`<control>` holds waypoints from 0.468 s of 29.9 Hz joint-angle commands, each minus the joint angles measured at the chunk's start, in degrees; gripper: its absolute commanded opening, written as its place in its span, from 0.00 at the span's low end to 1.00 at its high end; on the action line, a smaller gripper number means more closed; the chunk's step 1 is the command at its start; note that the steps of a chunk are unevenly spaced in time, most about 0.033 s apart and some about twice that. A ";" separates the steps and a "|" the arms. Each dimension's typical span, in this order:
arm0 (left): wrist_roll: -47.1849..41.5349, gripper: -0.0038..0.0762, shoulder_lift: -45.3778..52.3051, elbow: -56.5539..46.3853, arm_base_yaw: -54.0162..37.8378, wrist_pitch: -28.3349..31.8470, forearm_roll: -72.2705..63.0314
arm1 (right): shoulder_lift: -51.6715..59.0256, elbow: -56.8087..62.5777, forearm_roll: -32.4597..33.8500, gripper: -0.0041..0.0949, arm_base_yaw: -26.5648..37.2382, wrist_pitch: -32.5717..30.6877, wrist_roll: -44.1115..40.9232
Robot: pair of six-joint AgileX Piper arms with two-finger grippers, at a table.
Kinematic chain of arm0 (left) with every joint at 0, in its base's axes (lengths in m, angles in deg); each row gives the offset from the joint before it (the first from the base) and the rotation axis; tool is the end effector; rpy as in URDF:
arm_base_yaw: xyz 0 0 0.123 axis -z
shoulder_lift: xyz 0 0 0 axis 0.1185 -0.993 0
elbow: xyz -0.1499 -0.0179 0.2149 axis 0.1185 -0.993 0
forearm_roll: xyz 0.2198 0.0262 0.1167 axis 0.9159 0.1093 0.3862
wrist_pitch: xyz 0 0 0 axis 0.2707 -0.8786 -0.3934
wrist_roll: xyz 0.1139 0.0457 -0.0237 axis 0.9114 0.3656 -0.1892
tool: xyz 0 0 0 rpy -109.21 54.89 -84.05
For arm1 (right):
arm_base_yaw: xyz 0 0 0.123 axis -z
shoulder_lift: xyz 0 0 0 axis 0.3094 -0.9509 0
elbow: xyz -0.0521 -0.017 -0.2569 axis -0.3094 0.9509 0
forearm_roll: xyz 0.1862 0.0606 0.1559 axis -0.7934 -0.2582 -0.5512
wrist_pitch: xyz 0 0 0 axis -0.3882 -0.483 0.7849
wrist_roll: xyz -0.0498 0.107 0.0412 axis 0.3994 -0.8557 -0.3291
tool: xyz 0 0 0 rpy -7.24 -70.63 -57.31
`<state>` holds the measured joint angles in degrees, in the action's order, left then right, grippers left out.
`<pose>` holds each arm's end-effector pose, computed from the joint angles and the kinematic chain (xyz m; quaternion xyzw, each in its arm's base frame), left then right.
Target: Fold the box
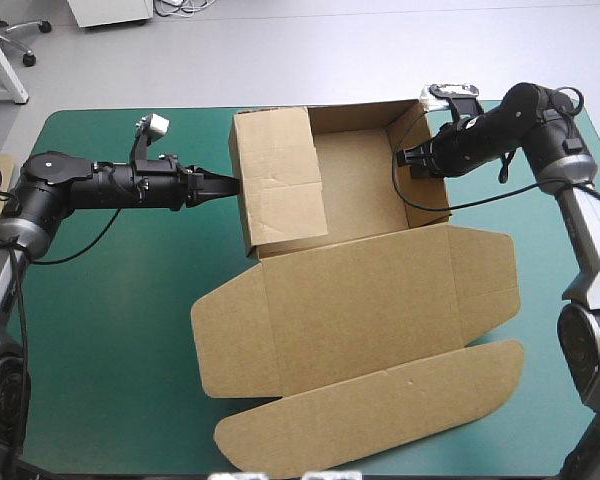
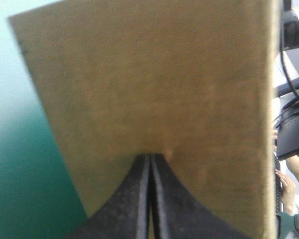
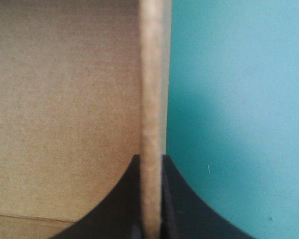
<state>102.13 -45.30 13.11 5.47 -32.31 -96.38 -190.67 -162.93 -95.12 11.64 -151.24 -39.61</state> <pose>0.3364 -0.1027 0.3177 0.1587 0.8082 -0.4841 0.2954 0.3999 0.0933 0.3140 -0.1341 0.9351 0.1961 0.2629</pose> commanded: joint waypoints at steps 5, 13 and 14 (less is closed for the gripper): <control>-0.19 0.03 2.93 1.52 1.67 -4.82 -5.75 | 2.34 -1.68 -2.24 0.02 -0.51 1.31 -0.87; -2.04 0.10 3.63 1.52 2.16 -4.86 -5.21 | 2.34 -1.68 -1.78 0.02 -0.88 0.79 -0.87; -2.04 0.13 3.87 1.52 2.16 -4.86 -5.06 | 2.34 -1.68 -1.78 0.02 -0.88 0.79 -0.87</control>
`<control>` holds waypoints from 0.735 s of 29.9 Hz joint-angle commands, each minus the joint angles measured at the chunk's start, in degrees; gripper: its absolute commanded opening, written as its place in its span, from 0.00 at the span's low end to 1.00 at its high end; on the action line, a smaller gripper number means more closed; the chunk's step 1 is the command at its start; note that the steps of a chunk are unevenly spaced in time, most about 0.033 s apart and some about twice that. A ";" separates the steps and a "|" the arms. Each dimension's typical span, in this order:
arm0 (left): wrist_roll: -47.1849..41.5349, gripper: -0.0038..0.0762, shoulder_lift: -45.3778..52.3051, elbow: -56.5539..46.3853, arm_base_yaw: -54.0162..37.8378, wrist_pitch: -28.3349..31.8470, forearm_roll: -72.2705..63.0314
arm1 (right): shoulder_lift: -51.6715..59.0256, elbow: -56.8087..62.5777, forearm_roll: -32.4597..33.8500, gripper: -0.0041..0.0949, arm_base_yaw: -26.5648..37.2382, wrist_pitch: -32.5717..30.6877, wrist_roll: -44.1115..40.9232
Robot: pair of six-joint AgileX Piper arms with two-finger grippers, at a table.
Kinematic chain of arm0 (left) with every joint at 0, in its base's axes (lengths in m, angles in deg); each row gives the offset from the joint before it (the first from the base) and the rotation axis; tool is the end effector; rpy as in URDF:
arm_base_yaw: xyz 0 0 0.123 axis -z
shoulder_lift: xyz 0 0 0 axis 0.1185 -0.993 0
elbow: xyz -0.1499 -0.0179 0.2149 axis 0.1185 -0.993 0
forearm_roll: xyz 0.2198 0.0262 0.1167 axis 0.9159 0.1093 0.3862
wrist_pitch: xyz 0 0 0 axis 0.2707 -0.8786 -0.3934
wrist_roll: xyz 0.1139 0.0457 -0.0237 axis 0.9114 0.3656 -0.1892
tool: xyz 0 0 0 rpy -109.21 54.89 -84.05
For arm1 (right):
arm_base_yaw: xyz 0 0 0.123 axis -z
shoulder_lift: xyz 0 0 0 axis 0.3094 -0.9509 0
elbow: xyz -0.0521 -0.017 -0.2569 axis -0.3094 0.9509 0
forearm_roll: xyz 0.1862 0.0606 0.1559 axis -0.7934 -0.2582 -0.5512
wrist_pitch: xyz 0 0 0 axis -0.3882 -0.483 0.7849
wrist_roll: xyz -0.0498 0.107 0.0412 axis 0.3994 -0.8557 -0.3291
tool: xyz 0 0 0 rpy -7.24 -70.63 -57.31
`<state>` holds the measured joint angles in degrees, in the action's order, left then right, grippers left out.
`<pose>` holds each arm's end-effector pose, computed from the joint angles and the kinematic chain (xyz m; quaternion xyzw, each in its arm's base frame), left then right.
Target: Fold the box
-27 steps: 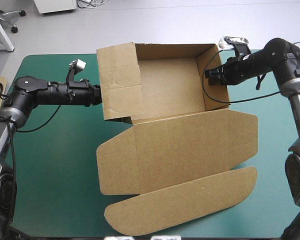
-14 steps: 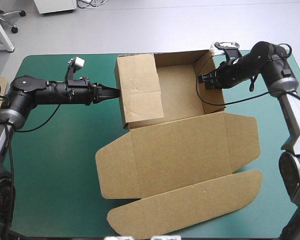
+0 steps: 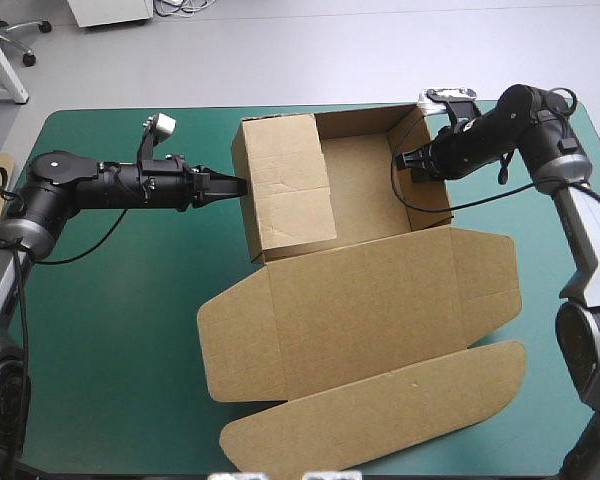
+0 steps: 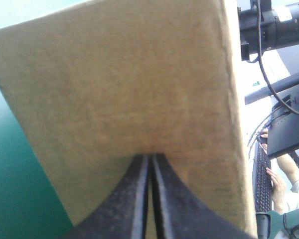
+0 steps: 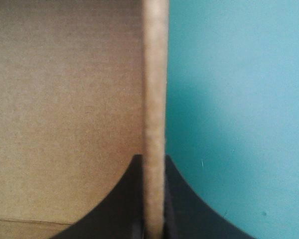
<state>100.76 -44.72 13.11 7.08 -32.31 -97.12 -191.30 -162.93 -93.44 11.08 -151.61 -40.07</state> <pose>0.3316 -0.1126 0.3225 0.1602 0.8034 -0.4956 0.2883 0.4008 0.0944 0.3078 -0.1376 0.9397 0.1846 0.2528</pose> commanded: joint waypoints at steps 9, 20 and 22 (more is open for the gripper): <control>-2.52 0.50 5.22 1.52 0.79 -3.69 -2.07 | 2.54 -1.68 -3.45 0.02 -0.33 0.60 -0.71; -3.31 0.50 5.22 1.52 5.05 -0.58 -3.29 | 2.54 -1.68 -3.45 0.02 -0.33 0.70 -1.17; -3.31 0.50 5.25 1.52 5.05 -0.58 -3.86 | 2.54 -1.68 -3.45 0.02 -0.33 0.78 -1.17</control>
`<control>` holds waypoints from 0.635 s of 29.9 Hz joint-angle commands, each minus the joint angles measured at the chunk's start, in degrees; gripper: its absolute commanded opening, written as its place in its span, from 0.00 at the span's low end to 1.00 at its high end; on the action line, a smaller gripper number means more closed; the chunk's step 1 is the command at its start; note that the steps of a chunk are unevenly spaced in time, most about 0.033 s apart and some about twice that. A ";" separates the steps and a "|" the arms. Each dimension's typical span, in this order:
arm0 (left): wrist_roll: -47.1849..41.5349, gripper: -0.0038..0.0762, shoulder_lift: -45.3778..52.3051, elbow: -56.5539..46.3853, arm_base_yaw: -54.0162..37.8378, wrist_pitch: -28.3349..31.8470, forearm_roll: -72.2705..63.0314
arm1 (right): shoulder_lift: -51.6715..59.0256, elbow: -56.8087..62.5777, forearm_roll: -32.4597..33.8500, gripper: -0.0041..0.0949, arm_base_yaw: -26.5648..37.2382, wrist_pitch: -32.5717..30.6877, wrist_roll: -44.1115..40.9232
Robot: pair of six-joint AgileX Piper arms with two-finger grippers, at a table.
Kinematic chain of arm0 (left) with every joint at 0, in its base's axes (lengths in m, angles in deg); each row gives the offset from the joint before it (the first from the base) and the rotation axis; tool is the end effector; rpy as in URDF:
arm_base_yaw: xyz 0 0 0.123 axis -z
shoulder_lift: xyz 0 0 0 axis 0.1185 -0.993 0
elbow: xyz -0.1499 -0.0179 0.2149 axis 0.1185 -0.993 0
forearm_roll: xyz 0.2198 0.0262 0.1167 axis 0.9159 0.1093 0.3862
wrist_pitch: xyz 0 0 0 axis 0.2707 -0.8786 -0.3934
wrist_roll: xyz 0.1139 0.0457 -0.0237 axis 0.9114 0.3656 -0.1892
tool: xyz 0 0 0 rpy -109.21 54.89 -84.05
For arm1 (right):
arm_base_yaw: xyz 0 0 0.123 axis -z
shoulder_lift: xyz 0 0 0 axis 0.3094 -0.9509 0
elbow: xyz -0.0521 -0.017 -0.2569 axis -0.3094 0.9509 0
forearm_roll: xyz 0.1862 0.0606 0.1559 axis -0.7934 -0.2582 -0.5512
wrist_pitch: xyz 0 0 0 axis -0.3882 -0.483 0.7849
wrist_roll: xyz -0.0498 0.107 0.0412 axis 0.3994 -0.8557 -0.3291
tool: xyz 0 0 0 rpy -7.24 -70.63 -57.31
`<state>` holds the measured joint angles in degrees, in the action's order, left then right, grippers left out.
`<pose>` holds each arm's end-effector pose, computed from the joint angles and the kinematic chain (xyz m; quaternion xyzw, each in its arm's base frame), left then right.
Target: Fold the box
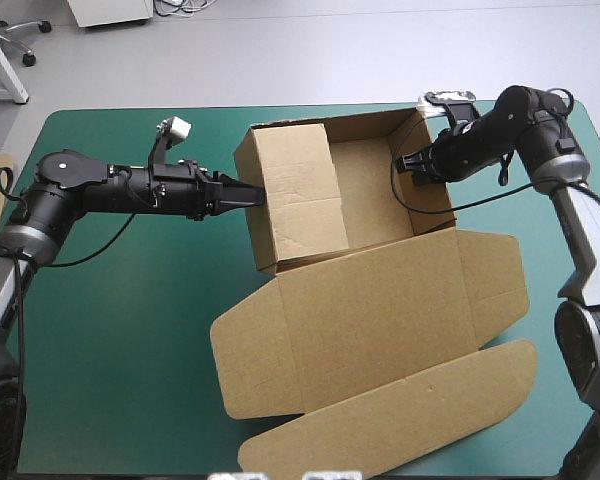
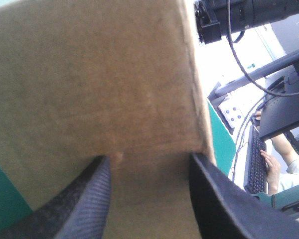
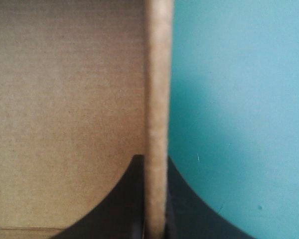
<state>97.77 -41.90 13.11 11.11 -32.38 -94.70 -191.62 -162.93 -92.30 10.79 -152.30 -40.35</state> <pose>0.3122 -0.1332 0.3340 0.1883 0.8040 -0.4934 0.2732 0.4003 0.0946 0.3039 -0.1405 0.9432 0.1768 0.2435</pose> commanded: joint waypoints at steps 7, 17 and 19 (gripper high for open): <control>-0.48 0.50 3.61 1.63 1.02 0.96 -6.03 | 2.86 -1.68 -4.52 0.02 -0.07 1.48 -1.37; -0.62 0.50 4.22 1.63 1.02 0.82 -4.13 | 2.58 -1.68 -1.75 0.02 -3.03 2.85 -1.98; -0.71 0.50 4.22 1.63 1.02 1.43 -3.24 | 2.35 -1.68 -1.75 0.02 -3.51 2.85 -2.26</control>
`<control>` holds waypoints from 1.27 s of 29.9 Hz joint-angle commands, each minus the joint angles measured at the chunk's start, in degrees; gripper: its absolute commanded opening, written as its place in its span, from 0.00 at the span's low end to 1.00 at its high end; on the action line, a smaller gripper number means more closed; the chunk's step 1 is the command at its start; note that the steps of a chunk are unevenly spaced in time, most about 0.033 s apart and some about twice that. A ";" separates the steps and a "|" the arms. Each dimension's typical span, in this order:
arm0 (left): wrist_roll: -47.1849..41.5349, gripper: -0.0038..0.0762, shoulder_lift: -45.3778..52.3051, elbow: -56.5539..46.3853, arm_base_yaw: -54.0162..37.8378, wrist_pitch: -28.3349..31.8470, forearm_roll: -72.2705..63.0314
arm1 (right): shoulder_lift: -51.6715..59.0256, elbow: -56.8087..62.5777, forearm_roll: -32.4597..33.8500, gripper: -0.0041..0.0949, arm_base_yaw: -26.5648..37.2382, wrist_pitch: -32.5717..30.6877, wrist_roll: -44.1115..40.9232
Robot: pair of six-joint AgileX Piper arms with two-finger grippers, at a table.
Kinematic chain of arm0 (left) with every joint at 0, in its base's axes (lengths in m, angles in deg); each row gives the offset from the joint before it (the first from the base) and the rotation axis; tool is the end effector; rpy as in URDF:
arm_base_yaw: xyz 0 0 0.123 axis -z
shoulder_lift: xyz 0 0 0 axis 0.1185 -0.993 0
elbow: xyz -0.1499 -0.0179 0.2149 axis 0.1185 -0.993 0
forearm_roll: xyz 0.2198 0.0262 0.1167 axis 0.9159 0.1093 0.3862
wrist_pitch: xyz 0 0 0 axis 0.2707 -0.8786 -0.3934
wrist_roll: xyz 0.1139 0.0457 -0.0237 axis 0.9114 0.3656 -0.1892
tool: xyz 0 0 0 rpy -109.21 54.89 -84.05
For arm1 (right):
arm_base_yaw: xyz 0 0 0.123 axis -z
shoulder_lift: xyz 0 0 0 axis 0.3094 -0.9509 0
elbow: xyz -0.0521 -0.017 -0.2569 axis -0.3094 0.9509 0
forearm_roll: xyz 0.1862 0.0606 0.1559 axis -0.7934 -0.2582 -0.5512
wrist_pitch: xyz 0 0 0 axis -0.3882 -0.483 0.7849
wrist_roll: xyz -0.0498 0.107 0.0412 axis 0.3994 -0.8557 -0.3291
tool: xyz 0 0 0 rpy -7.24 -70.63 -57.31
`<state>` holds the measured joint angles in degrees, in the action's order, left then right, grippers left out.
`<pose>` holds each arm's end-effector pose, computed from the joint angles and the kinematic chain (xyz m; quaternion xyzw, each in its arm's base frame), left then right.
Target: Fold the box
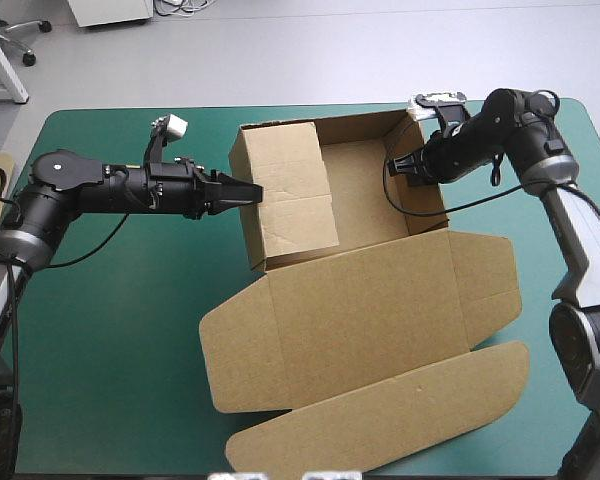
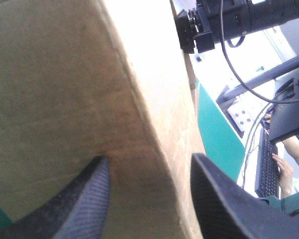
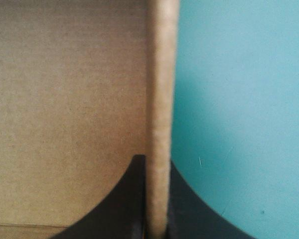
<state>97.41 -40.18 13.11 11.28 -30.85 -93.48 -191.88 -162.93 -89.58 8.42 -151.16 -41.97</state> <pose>0.3084 -0.1318 0.3414 0.1906 0.8056 -0.4794 0.2912 0.4001 0.1062 0.3012 -0.1487 0.9443 0.1616 0.2451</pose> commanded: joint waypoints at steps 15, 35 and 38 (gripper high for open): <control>-6.58 0.58 2.51 5.47 0.86 4.98 5.16 | 1.41 -1.68 -3.93 0.02 -2.83 3.21 -2.31; -26.05 0.57 2.22 6.22 2.33 17.38 33.43 | 0.37 -1.68 -2.53 0.02 -6.82 7.70 -6.20; -27.91 0.57 1.17 6.22 2.59 16.71 34.89 | 0.37 -1.68 -2.75 0.02 -6.82 7.96 -6.30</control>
<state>72.07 -40.08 17.47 13.35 -16.61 -58.99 -194.92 -162.93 -88.42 1.73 -145.22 -48.46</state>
